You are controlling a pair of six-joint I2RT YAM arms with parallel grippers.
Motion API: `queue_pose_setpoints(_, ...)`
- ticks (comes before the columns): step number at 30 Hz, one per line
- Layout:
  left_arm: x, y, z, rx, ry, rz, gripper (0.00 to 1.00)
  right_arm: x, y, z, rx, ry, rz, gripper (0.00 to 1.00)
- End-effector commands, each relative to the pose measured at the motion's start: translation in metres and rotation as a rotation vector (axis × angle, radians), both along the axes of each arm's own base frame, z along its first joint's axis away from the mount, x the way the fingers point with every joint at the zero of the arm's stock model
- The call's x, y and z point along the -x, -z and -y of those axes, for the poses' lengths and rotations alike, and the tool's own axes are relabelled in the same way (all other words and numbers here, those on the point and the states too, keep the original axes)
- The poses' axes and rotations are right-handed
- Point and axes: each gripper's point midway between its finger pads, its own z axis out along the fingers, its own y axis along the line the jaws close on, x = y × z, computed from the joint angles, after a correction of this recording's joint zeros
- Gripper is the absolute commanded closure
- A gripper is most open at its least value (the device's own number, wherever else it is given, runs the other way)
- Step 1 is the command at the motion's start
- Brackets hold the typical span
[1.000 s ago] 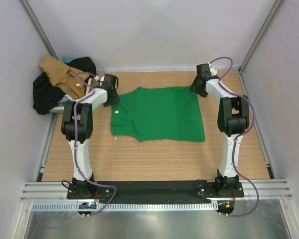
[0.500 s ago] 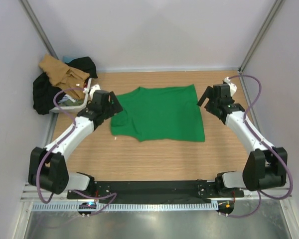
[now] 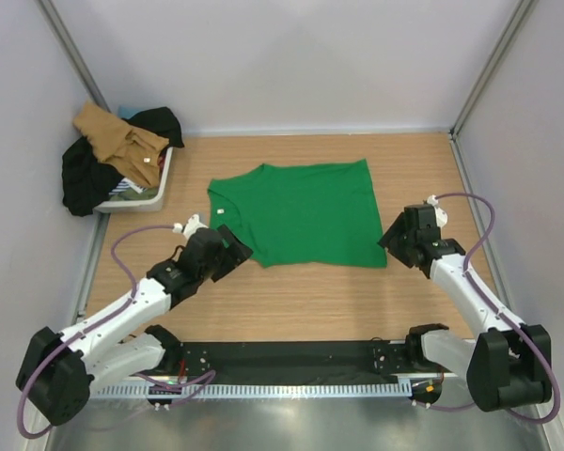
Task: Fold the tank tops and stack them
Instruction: Fold the tank top
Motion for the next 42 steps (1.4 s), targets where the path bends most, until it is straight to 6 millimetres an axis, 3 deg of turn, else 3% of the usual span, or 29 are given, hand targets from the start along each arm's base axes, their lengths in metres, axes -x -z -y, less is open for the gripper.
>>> queue_pose_setpoints(1,-0.004,-0.008,0.016,0.054,-0.072,0.039,0.27,-0.003,0.001,-0.003,-0.044,0.033,0.037,0.41)
queue_pose_setpoints(4,-0.004,0.005,0.03,0.017,-0.042,-0.003,0.34,-0.002,0.016,-0.004,-0.044,0.03,0.001,0.43)
queue_pose_setpoints(10,-0.011,0.021,0.059,-0.022,0.011,-0.044,0.37,0.001,0.034,-0.007,-0.053,0.023,-0.048,0.43)
queue_pose_setpoints(25,-0.011,0.049,0.078,-0.078,0.048,-0.09,0.48,0.02,0.054,0.0,-0.021,0.04,-0.119,0.5)
queue_pose_setpoints(30,-0.01,0.056,0.084,-0.077,0.061,-0.097,0.54,0.018,0.061,0.0,-0.015,0.039,-0.136,0.64)
queue_pose_setpoints(31,-0.01,0.058,0.085,-0.081,0.062,-0.102,0.55,0.017,0.061,0.0,-0.013,0.037,-0.134,0.73)
queue_pose_setpoints(34,-0.009,0.06,0.086,-0.083,0.069,-0.105,0.57,0.015,0.062,-0.001,-0.016,0.029,-0.14,0.82)
queue_pose_setpoints(42,-0.017,0.067,0.086,-0.111,0.054,-0.09,0.56,0.013,0.054,-0.001,-0.01,0.024,-0.117,0.85)
